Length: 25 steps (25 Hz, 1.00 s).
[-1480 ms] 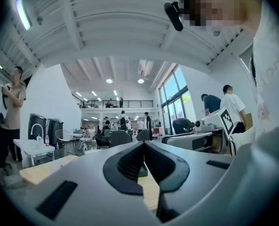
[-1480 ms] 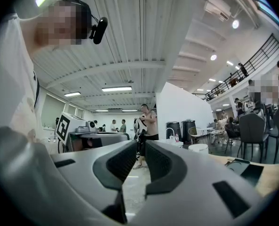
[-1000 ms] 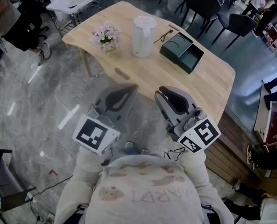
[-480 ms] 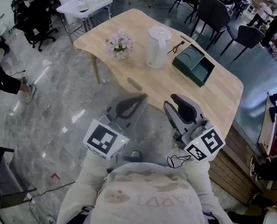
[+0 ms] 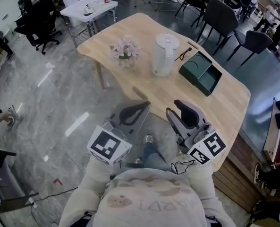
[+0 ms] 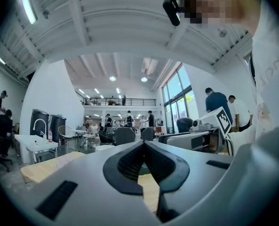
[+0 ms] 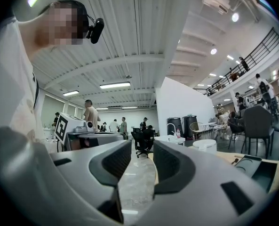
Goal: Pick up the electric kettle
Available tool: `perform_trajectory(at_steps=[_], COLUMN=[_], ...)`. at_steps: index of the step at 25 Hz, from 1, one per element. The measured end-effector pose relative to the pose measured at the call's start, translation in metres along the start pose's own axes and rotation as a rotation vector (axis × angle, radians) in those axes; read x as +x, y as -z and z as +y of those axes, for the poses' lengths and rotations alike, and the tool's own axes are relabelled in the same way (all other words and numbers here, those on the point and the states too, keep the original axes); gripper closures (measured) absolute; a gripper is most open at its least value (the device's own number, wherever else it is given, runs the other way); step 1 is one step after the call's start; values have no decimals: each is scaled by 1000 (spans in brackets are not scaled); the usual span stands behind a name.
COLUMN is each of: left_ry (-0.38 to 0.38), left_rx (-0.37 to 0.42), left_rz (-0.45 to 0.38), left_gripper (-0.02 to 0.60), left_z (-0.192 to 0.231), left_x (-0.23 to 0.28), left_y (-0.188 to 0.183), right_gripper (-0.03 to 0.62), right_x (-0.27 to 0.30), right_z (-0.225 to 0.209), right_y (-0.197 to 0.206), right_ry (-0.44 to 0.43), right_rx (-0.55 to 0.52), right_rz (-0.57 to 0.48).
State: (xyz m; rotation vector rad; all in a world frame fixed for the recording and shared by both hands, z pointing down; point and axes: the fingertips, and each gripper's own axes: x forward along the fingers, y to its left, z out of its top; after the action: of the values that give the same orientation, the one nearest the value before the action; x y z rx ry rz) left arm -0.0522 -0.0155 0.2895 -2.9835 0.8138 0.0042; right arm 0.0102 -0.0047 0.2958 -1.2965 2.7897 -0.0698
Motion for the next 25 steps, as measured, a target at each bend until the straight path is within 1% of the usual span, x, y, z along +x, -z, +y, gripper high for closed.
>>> perform_trajectory(at_steps=[4, 11, 12, 15, 19, 25], left_ry=[-7, -1, 0, 9, 3, 4], left_rx=[9, -12, -21, -13, -60, -68], left_rz=[1, 11, 23, 35, 59, 81], left_gripper=[572, 571, 571, 571, 571, 571], left_z=[19, 52, 56, 68, 81, 97], left_x=[17, 59, 66, 85, 107, 134], left_y=[3, 12, 14, 18, 22, 28], right_gripper=[454, 436, 434, 428, 422, 417], right_x=[18, 49, 54, 66, 82, 104], right_z=[-27, -86, -96, -123, -157, -199], right_y=[7, 24, 28, 41, 62, 90], right_ry=[-6, 6, 8, 13, 16, 11], right_rx=[4, 21, 25, 32, 56, 102], right_rz=[13, 52, 62, 103, 152, 213])
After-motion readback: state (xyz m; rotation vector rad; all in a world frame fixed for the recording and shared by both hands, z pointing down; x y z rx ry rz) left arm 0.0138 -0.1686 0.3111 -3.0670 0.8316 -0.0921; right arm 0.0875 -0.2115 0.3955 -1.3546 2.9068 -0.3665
